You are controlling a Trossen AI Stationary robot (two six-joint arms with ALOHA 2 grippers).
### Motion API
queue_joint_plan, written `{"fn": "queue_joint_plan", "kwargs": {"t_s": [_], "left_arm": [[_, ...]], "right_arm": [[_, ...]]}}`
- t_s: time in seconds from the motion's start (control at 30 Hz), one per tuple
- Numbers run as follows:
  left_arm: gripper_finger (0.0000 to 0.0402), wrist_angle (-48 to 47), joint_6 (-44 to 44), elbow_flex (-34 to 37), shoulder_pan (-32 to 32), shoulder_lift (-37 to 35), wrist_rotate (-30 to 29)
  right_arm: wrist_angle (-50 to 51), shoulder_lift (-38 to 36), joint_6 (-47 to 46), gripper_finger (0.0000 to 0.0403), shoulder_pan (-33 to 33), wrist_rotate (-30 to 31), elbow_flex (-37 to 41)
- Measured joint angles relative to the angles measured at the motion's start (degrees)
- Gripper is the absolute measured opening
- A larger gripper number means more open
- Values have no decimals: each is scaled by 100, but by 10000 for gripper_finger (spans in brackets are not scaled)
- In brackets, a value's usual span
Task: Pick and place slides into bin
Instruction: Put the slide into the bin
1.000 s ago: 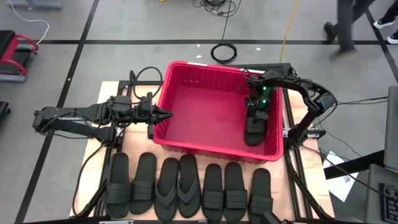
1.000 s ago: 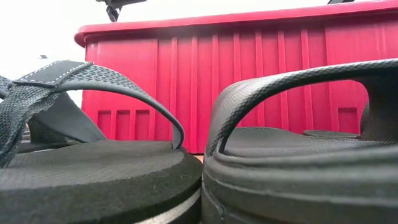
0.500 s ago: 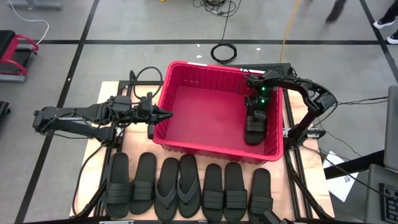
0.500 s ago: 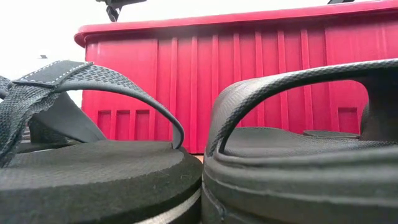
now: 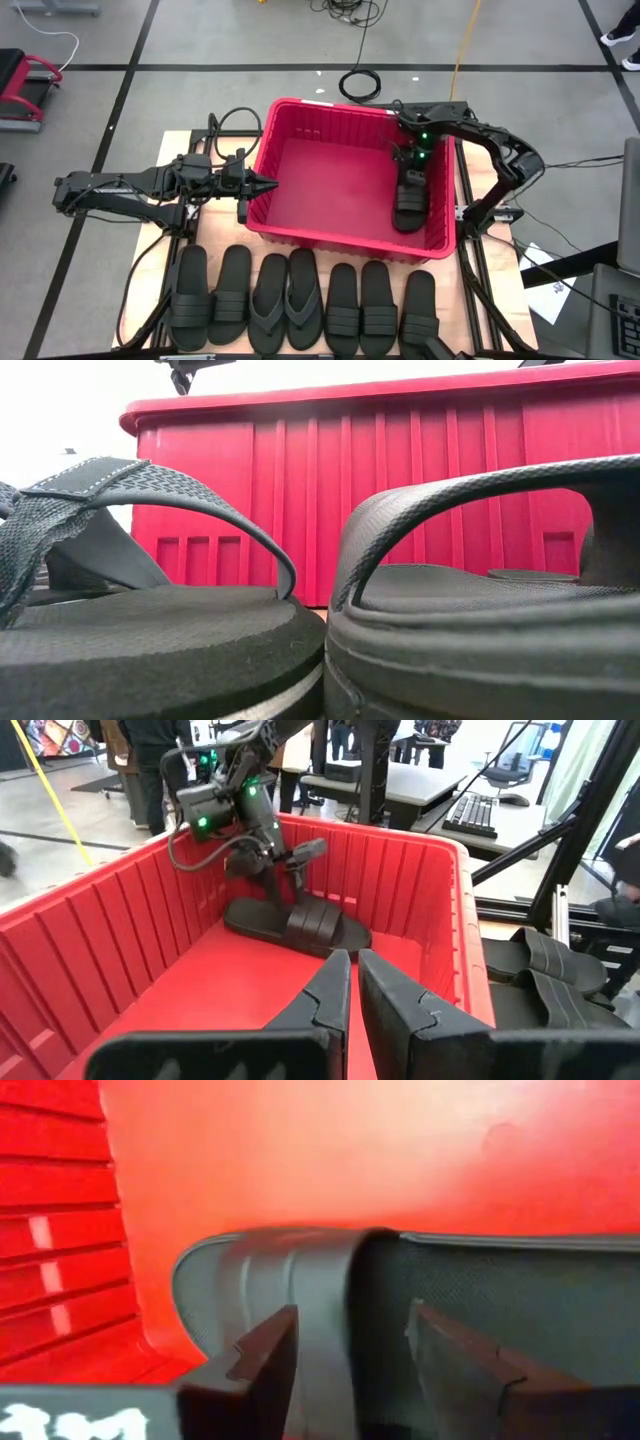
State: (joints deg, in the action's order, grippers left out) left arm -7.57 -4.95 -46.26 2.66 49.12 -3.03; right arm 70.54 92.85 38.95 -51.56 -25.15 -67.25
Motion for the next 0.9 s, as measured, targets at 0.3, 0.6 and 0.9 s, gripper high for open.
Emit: {"fn": "queue_joint_plan", "kwargs": {"t_s": [0.3, 0.6, 0.9], "left_arm": [[26, -201, -31, 0, 0, 2, 0], [26, -269, -33, 2, 2, 2, -2], [26, -306, -50, 2, 2, 2, -2]], "right_arm": [[485, -1034, -173, 76, 618, -471, -65], [603, -1259, -222, 2, 1609, -26, 326], [489, -1258, -183, 0, 2414, -17, 777]]}}
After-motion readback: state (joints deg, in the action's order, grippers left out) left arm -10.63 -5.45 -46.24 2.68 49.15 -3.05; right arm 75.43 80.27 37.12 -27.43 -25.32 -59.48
